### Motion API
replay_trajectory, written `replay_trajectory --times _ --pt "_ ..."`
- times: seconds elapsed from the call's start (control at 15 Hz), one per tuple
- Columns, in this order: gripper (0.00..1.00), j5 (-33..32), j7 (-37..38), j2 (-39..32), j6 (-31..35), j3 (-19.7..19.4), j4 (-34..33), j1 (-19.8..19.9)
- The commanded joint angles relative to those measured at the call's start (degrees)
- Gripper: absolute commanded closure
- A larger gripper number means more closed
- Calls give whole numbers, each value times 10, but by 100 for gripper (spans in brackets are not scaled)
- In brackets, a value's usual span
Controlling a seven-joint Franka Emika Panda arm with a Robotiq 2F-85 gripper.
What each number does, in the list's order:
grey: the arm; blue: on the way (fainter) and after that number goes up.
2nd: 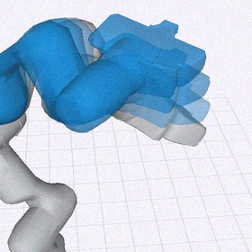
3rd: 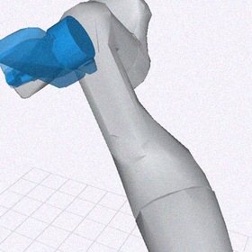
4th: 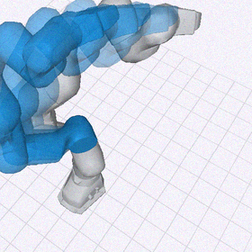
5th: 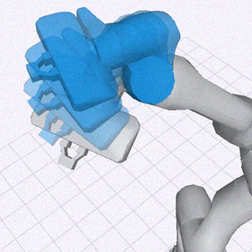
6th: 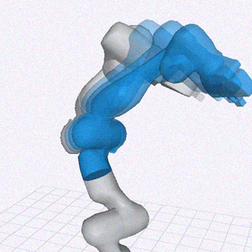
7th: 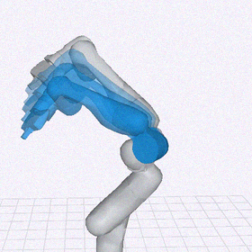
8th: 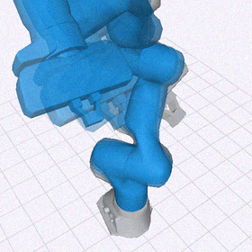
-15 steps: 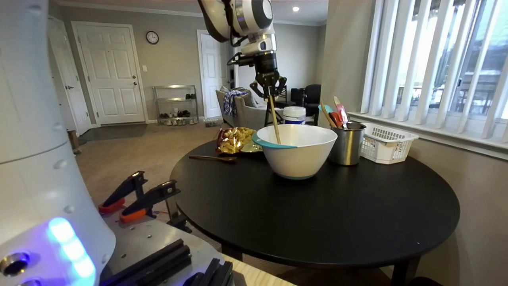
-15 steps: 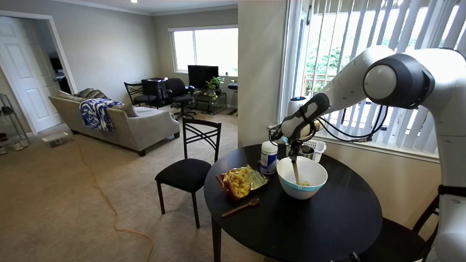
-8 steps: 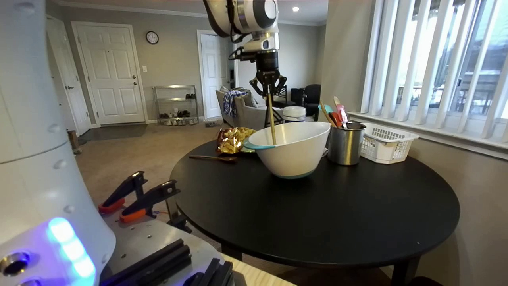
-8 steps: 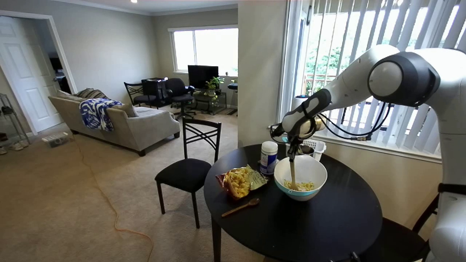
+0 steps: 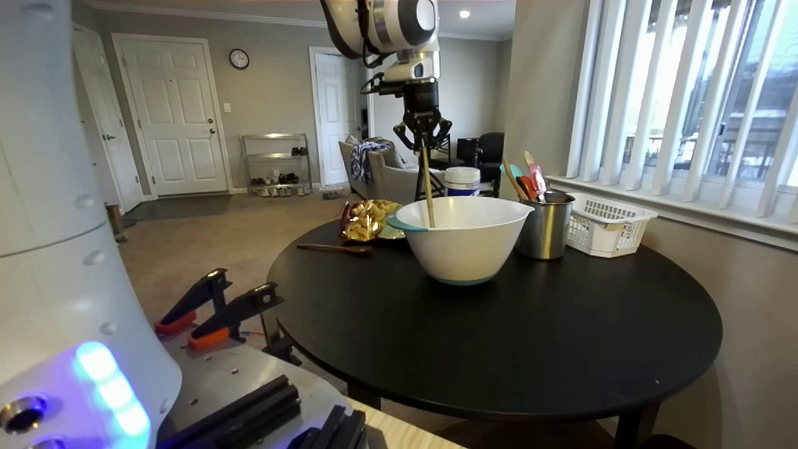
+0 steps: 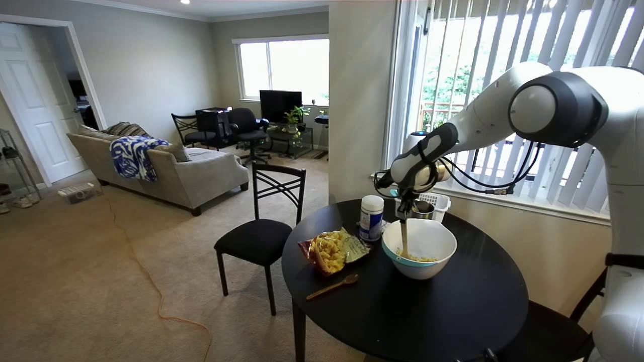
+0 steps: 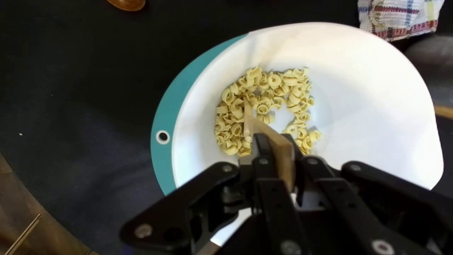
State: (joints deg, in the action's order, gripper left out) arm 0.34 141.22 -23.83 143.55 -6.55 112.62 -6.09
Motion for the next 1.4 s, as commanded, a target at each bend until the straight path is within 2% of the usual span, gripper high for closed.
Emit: replay_trajectory --times 0.0,0.4,0.67,0.73,1.07,1.33 --pt "95 29 12 -2 44 14 21 1" --pt "95 46 63 -12 100 4 26 -4" --pt "95 28 106 -17 129 -11 33 -13" --pt "95 62 80 -21 137 -53 34 -46" --pt "95 95 81 -31 171 -101 43 -92" --pt "95 109 81 -48 198 -166 47 -152"
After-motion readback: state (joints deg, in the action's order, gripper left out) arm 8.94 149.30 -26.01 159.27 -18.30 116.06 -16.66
